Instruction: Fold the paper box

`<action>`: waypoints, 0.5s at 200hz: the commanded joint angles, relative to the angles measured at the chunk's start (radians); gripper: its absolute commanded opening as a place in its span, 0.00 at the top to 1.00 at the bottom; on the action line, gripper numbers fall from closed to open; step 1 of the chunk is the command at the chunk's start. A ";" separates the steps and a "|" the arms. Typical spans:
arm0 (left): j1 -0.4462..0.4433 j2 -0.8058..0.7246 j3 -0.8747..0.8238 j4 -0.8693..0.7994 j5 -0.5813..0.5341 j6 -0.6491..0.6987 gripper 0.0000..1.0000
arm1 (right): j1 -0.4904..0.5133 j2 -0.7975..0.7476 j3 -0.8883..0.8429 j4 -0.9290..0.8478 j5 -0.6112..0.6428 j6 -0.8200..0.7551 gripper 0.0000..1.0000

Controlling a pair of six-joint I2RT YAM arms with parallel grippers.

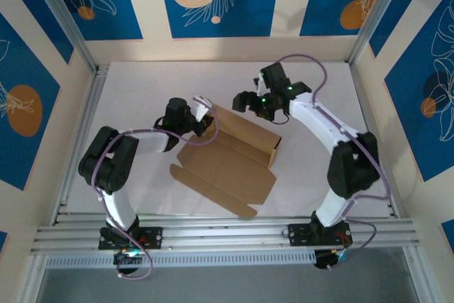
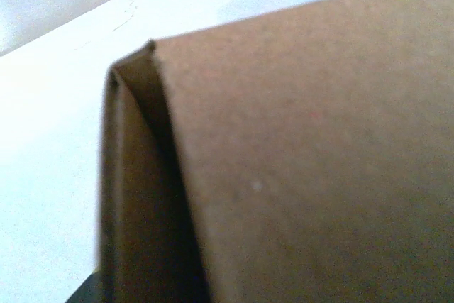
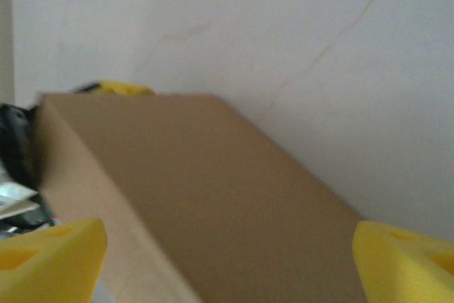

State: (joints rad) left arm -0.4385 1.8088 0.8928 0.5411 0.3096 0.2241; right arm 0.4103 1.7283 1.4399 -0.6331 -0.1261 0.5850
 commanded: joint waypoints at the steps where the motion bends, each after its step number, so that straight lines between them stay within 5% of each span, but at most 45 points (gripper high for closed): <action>1: 0.004 0.024 0.014 0.051 -0.049 -0.066 1.00 | -0.005 0.065 0.007 0.050 -0.188 0.058 0.12; 61: -0.028 0.028 0.017 0.034 -0.209 -0.143 1.00 | 0.041 0.125 -0.092 0.289 -0.406 0.289 0.13; 100: -0.070 0.020 0.024 0.002 -0.359 -0.118 1.00 | 0.091 0.072 -0.141 0.356 -0.432 0.345 0.13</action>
State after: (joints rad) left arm -0.4686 1.8210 0.8928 0.5652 0.1005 0.1062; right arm 0.4343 1.8294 1.3376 -0.3271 -0.4450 0.8555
